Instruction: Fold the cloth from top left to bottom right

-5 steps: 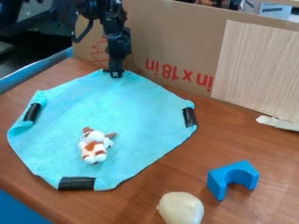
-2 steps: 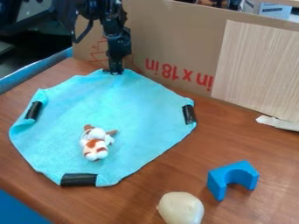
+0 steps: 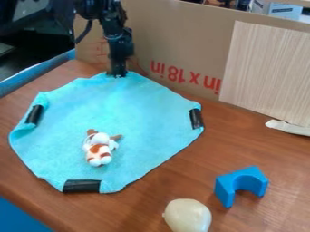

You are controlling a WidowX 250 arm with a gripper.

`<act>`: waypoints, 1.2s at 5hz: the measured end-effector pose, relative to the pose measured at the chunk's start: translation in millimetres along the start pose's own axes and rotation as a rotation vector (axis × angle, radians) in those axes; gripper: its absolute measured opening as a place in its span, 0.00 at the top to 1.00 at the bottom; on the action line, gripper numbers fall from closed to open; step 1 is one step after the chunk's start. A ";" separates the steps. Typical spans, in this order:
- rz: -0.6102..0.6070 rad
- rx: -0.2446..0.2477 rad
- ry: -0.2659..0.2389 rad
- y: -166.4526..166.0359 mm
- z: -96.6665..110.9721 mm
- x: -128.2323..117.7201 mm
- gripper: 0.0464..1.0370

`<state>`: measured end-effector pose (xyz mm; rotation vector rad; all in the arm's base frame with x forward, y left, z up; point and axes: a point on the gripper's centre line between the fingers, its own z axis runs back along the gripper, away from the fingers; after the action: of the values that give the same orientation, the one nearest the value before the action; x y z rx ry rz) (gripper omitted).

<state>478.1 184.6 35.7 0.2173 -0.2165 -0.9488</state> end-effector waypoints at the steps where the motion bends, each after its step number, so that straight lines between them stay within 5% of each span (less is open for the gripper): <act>1: -0.022 -0.013 -0.044 -11.3 14.1 -0.1 0.99; 3: -0.126 0.035 -0.153 -54.7 68.5 -5.9 0.99; 6: -0.272 0.069 -0.083 -126.1 64.1 -9.3 0.99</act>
<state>357.0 115.4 61.3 0.2758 -0.3019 -1.2225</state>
